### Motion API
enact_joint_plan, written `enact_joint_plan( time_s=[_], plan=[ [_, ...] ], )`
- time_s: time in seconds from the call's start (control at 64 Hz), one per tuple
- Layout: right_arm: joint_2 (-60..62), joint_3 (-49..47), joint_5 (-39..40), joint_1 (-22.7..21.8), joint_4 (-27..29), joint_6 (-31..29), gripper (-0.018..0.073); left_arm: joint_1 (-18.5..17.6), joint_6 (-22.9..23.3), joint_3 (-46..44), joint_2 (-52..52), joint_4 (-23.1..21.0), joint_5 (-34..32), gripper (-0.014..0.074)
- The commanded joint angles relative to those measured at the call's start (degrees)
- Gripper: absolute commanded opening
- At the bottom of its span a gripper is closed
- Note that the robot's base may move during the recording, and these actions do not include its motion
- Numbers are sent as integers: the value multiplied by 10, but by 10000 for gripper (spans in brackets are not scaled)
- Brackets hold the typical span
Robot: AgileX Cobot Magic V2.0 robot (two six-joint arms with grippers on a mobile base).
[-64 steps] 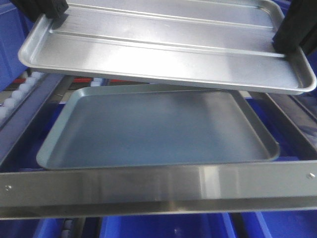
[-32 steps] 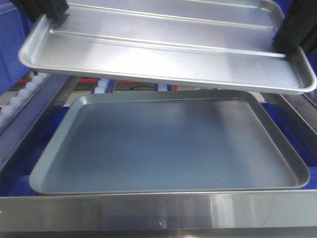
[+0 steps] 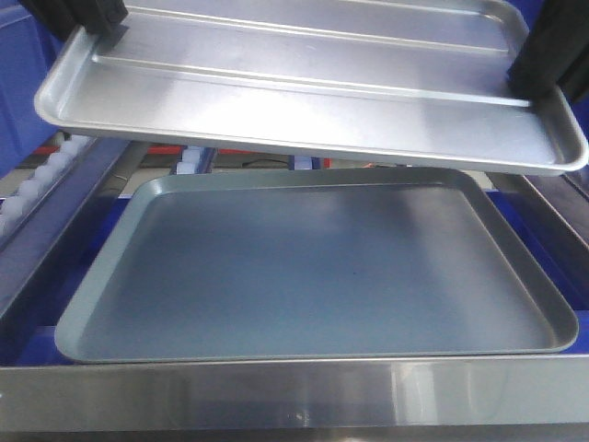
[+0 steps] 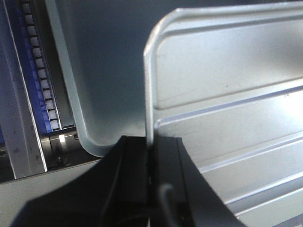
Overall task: Grab silver tray and stack on right shelf
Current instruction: 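Position the held tray above the larger grey-blue tray on the shelf, then lower the silver tray into the grey-blue tray with both grippers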
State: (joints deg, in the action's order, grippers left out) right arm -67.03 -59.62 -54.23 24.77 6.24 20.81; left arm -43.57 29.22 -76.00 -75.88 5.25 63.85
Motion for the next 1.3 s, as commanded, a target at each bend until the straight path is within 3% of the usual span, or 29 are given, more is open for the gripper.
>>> enact_joint_plan(
  time_s=[0.0,0.906,1.281],
  plan=[
    [14,-16,5,-6,-46,-7,57,2,-6,-16,18,43,17,-93],
    [14,-16,10,-6,-46,-7,57,2,-6,-16,18,43,2,-93],
    [14,-19,24,-6,-59,-11,57,2,-7,-16,18,104,-42,-93]
  ],
)
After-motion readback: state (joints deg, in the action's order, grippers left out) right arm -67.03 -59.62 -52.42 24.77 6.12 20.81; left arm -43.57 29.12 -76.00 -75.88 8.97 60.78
